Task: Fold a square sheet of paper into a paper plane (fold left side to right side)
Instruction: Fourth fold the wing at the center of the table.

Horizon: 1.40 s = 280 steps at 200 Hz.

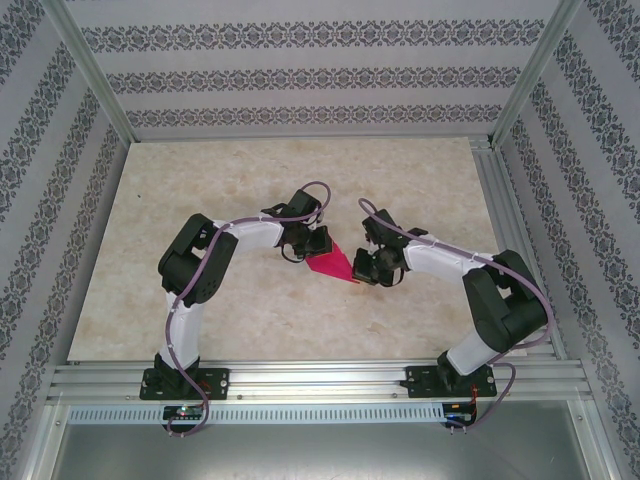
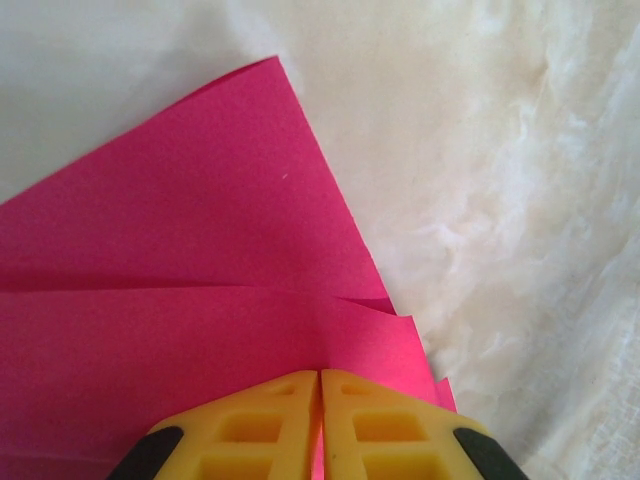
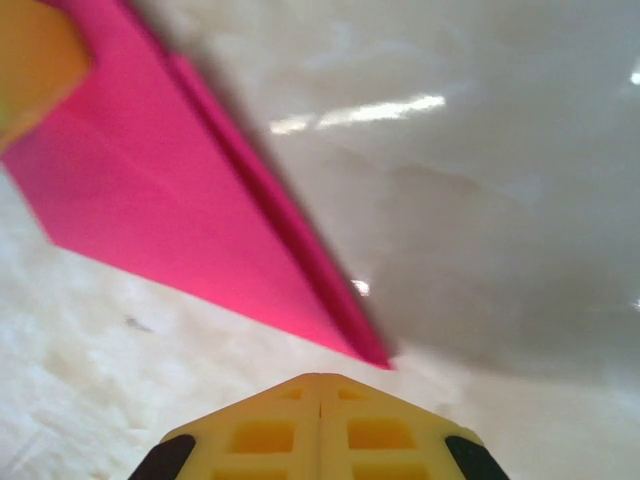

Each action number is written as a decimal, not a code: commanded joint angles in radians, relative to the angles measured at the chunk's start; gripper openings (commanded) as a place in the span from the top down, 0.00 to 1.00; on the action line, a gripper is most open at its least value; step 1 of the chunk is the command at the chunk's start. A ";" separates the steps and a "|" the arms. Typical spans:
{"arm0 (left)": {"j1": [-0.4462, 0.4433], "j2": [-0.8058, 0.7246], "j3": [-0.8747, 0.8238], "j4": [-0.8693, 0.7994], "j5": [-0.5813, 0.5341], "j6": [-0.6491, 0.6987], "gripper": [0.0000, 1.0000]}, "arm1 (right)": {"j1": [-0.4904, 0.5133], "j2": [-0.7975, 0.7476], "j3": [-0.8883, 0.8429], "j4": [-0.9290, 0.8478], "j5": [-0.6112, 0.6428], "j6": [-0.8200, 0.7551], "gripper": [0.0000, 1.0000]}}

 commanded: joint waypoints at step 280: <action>0.005 0.036 -0.024 -0.104 -0.148 0.037 0.87 | -0.246 0.051 -0.178 0.019 0.017 -0.078 0.94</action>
